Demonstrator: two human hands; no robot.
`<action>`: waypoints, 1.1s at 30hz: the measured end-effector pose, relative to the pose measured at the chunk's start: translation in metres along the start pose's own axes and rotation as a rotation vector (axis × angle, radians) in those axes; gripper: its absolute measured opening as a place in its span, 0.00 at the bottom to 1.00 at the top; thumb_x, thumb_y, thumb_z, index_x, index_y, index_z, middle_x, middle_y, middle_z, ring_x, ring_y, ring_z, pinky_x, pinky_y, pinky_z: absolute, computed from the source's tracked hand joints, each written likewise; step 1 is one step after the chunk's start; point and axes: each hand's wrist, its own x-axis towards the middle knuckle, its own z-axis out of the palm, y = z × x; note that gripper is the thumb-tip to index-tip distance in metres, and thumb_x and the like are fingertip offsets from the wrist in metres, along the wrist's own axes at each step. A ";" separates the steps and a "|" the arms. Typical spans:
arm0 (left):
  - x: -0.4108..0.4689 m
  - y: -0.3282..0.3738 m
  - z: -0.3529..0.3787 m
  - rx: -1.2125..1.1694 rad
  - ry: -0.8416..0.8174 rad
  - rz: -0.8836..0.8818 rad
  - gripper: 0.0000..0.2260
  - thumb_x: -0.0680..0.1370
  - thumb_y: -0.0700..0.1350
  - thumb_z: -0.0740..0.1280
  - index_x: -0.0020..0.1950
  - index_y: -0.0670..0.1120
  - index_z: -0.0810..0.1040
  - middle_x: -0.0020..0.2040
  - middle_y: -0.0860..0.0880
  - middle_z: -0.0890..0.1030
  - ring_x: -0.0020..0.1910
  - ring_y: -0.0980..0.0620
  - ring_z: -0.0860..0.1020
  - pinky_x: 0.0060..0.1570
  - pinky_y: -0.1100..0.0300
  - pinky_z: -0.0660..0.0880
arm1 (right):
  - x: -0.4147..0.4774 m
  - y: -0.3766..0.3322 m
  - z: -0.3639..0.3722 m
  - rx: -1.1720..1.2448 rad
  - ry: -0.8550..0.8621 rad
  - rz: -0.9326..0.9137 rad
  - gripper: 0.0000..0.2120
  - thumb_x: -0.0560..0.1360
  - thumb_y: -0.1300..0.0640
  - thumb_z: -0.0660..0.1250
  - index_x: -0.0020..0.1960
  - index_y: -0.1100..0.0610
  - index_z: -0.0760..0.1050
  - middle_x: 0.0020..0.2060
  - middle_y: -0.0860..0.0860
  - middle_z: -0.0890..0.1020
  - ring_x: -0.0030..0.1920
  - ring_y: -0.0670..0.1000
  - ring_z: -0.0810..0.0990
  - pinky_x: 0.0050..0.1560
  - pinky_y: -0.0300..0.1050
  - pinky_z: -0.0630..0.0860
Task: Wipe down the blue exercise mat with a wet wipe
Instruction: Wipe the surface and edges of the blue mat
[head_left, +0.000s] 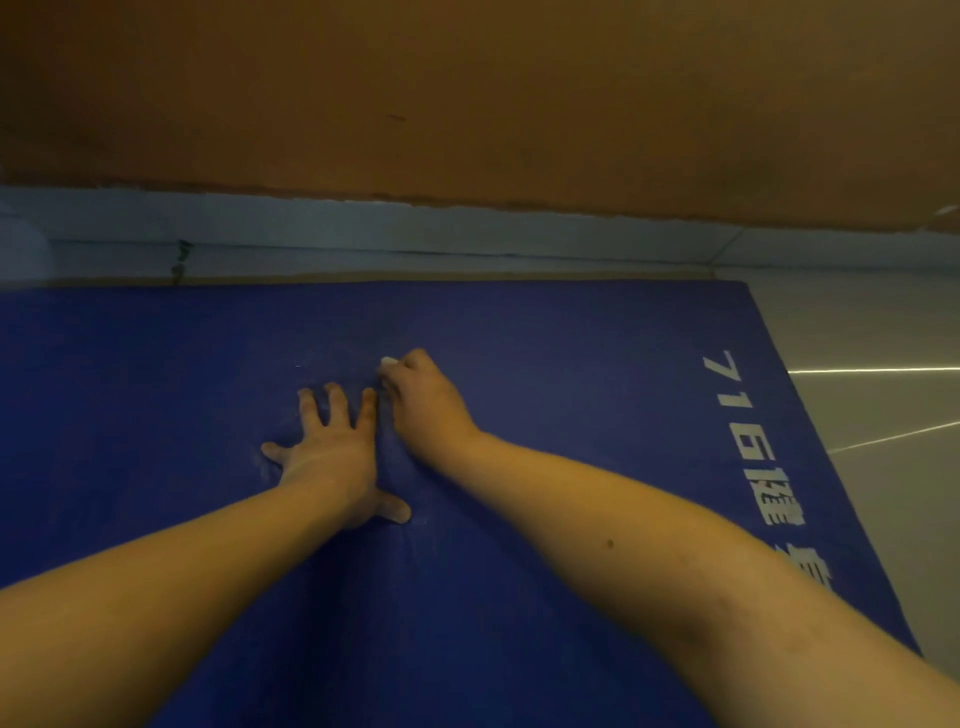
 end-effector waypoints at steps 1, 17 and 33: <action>-0.001 0.000 0.000 0.000 0.000 0.005 0.67 0.61 0.72 0.76 0.79 0.53 0.30 0.79 0.45 0.31 0.78 0.36 0.31 0.68 0.24 0.59 | 0.002 0.010 -0.009 -0.020 -0.002 0.018 0.11 0.83 0.58 0.61 0.62 0.60 0.76 0.53 0.56 0.73 0.45 0.52 0.75 0.45 0.44 0.70; -0.002 -0.001 0.000 -0.024 0.012 0.002 0.68 0.58 0.70 0.78 0.80 0.54 0.32 0.80 0.47 0.34 0.78 0.36 0.33 0.66 0.22 0.57 | -0.019 0.043 -0.062 -0.002 0.212 0.671 0.15 0.78 0.65 0.63 0.65 0.62 0.74 0.63 0.60 0.73 0.57 0.60 0.78 0.49 0.43 0.69; -0.055 -0.021 0.034 0.080 0.145 0.221 0.43 0.77 0.66 0.65 0.82 0.47 0.49 0.82 0.46 0.46 0.80 0.42 0.48 0.74 0.46 0.64 | -0.103 0.090 -0.101 0.032 0.259 0.772 0.09 0.79 0.66 0.63 0.59 0.61 0.77 0.63 0.58 0.71 0.51 0.59 0.77 0.48 0.44 0.67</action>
